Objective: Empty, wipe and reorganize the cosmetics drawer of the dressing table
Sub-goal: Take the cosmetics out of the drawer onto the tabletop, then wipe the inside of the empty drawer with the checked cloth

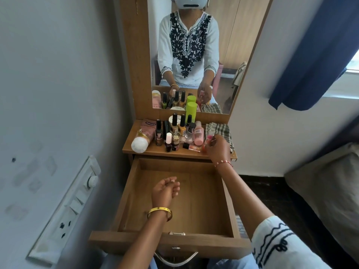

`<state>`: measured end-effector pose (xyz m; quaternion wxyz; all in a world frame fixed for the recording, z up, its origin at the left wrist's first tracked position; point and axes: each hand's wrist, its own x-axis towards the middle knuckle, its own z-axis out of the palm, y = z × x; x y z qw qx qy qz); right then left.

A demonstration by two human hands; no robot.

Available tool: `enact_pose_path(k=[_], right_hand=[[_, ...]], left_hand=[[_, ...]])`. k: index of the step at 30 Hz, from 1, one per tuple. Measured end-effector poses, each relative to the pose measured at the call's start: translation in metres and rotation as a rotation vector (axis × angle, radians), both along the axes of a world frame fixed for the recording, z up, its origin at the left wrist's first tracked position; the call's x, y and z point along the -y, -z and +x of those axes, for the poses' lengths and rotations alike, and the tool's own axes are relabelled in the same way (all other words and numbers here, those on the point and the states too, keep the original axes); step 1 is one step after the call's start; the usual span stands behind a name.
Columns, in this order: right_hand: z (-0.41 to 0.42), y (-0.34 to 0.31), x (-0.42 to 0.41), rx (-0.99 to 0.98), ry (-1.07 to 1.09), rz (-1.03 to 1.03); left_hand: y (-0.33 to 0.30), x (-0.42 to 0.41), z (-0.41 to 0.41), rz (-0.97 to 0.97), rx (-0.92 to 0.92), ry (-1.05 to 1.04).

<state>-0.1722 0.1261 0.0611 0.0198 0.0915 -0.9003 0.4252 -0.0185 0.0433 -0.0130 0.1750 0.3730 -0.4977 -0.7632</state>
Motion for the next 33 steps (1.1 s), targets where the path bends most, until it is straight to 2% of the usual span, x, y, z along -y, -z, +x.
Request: enact_pose_path(k=[13, 19, 24, 28, 31, 33], right_hand=[[-0.008, 0.003, 0.009, -0.003, -0.091, 0.091], [-0.005, 0.000, 0.005, -0.012, -0.088, 0.017], [-0.005, -0.009, -0.007, -0.143, 0.030, -0.083], [-0.023, -0.008, -0.023, -0.156, 0.173, 0.035], [-0.038, -0.004, -0.027, 0.003, 0.213, 0.212], [-0.042, 0.000, -0.027, 0.094, 0.197, 0.260]], left_hand=[[-0.004, -0.001, 0.002, -0.019, 0.025, 0.015], [-0.006, -0.003, 0.003, -0.021, 0.022, 0.019], [-0.006, -0.007, 0.000, -0.090, 0.041, 0.047], [-0.007, -0.014, -0.004, -0.121, 0.035, 0.079], [-0.007, -0.019, -0.005, -0.174, 0.035, 0.102], [-0.005, -0.019, -0.005, -0.204, 0.039, 0.117]])
